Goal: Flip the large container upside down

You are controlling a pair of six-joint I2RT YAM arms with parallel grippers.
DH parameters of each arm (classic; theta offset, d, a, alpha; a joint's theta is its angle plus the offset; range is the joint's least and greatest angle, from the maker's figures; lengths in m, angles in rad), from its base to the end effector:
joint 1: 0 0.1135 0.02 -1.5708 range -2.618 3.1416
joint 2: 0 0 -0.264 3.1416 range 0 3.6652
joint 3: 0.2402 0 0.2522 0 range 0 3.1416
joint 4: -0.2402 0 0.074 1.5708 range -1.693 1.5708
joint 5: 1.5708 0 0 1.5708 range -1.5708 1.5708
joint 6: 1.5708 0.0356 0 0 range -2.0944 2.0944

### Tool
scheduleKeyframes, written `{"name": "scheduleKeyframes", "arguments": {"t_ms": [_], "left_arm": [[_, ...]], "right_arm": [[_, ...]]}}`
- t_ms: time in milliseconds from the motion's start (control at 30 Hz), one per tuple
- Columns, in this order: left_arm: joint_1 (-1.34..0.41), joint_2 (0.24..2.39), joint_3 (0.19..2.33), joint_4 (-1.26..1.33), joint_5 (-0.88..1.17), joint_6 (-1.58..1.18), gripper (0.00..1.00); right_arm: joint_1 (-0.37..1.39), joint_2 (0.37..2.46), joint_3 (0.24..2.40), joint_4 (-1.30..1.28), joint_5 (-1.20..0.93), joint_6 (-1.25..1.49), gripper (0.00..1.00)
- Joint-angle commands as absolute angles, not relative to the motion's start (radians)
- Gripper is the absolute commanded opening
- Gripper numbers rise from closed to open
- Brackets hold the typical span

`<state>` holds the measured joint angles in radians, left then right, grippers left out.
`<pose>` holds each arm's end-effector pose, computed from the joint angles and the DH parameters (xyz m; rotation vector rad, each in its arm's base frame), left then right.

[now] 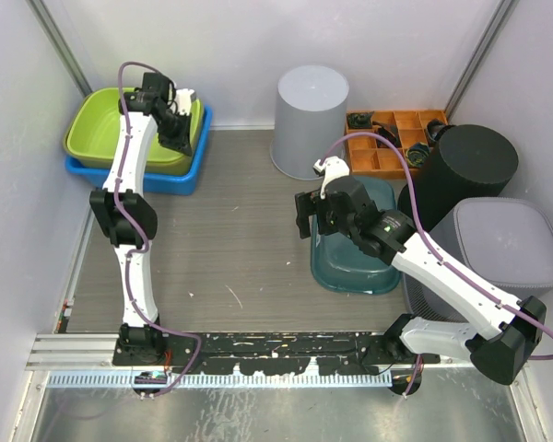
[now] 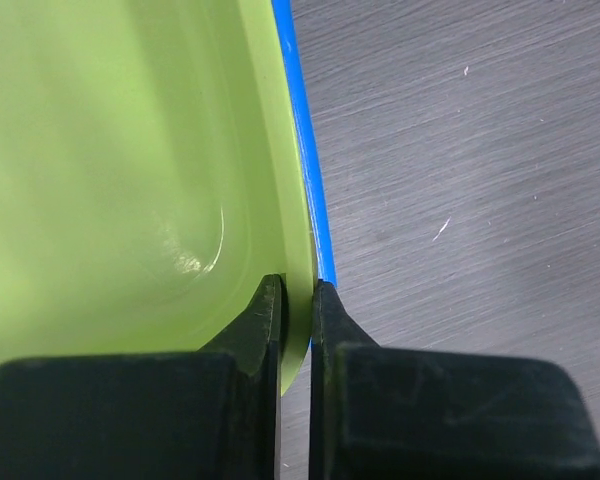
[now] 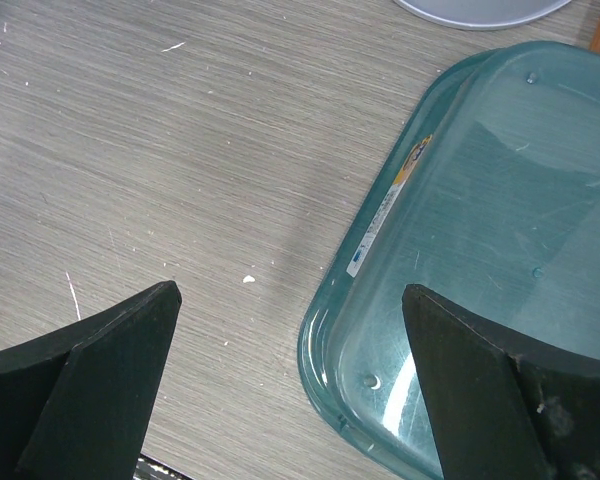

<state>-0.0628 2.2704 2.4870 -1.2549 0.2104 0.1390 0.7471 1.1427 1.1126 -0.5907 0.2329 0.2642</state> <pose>0.4702 -0.0370 0.3330 0.3353 2.5710 -0.2466 0.1856 0.1607 0.3431 -0.3951 2.1545 0.3209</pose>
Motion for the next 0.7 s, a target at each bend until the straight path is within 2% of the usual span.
{"name": "scheduleKeyframes", "arguments": {"t_ms": [0,267,400,533,667], "left_arm": [[-0.049,2.26,2.534,-1.25,0.188,0.122,0.0],[-0.068,2.21,2.596,-1.283,0.198,0.131,0.0],[-0.098,2.138,2.661,-1.285,0.114,0.187,0.0],[-0.142,2.002,2.575,-1.213,0.019,0.283,0.0],[-0.164,1.976,2.54,-1.278,0.033,0.324,0.0]], "right_arm": [[0.751,1.111,1.111,-0.539,0.229,0.255,1.0],[0.752,1.104,1.106,-0.546,0.235,0.255,1.0],[0.751,1.108,1.104,-0.548,0.229,0.255,1.0],[0.752,1.116,1.1,-0.548,0.227,0.257,1.0],[0.751,1.12,1.097,-0.545,0.229,0.259,1.0]]}}
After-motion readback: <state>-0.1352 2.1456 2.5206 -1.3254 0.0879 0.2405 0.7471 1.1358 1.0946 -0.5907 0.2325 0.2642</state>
